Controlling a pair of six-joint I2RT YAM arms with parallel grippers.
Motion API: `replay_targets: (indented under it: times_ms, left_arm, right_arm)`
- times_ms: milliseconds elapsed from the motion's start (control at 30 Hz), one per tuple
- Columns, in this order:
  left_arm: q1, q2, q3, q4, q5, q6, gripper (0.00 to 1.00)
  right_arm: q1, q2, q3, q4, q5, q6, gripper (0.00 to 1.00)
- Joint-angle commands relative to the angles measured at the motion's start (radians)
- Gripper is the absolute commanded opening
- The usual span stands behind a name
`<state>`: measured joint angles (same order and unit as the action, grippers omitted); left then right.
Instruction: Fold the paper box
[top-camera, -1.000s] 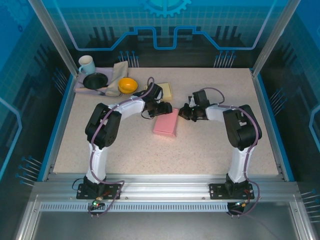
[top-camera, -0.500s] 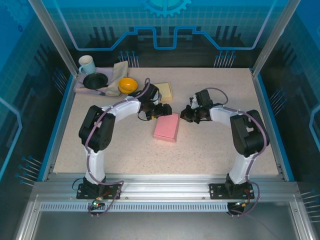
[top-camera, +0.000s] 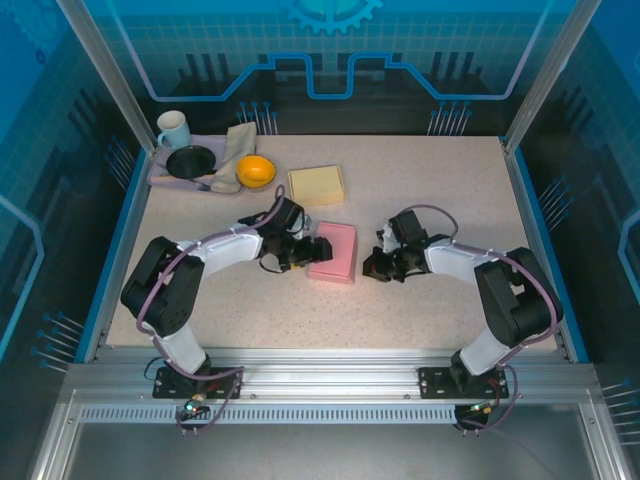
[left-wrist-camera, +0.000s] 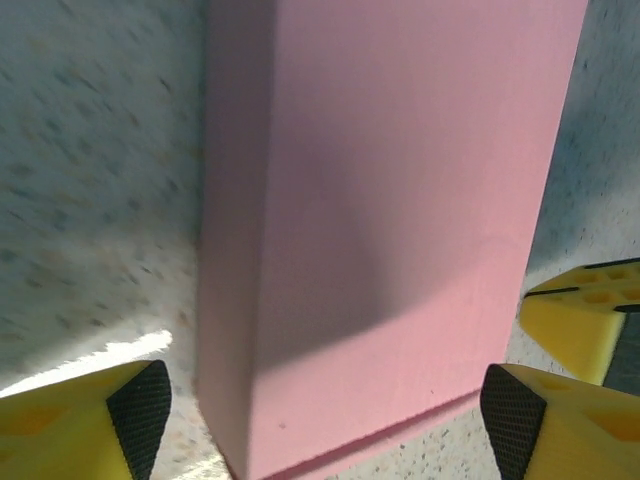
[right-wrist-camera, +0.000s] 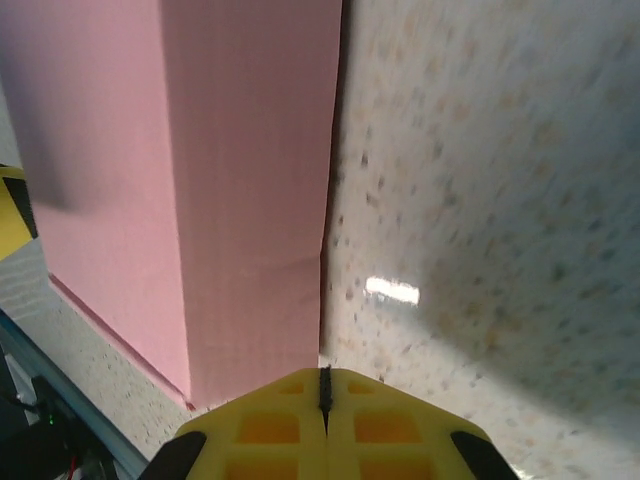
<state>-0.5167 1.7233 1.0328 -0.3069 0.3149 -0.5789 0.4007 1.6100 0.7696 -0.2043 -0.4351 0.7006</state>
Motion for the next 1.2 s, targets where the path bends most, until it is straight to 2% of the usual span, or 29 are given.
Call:
replay_targets:
  times_ms: [0,300,433,600,667,833,1000,1167]
  left_arm:
    - [-0.027,0.002,0.008,0.046,0.000,-0.027,0.84]
    - [-0.079,0.013,-0.023,0.066,-0.041,-0.112,0.84]
    - [-0.098,0.022,-0.060,0.134,-0.021,-0.197,0.83]
    - [-0.119,0.028,-0.093,0.220,0.011,-0.297,0.82]
    - [-0.126,0.035,-0.098,0.258,0.026,-0.324,0.82]
    - [-0.138,0.067,-0.062,0.288,0.060,-0.325,0.81]
    - [-0.138,0.092,-0.020,0.284,0.088,-0.309,0.81]
    - [-0.133,0.088,0.006,0.204,0.037,-0.288,0.81]
  right_arm:
    - [0.026,0.031,-0.009,0.064,-0.037,0.050,0.05]
    - [0.116,0.088,-0.036,0.209,-0.056,0.158,0.05]
    - [0.118,0.101,-0.068,0.410,-0.111,0.249,0.05]
    - [0.118,0.145,-0.105,0.813,-0.180,0.431,0.05]
    - [0.127,0.167,-0.085,0.888,-0.209,0.466,0.04]
    - [0.172,0.156,-0.006,0.720,-0.195,0.367,0.04]
    - [0.184,0.167,0.007,0.657,-0.195,0.332,0.04]
    - [0.178,0.158,-0.001,0.529,-0.133,0.291,0.05]
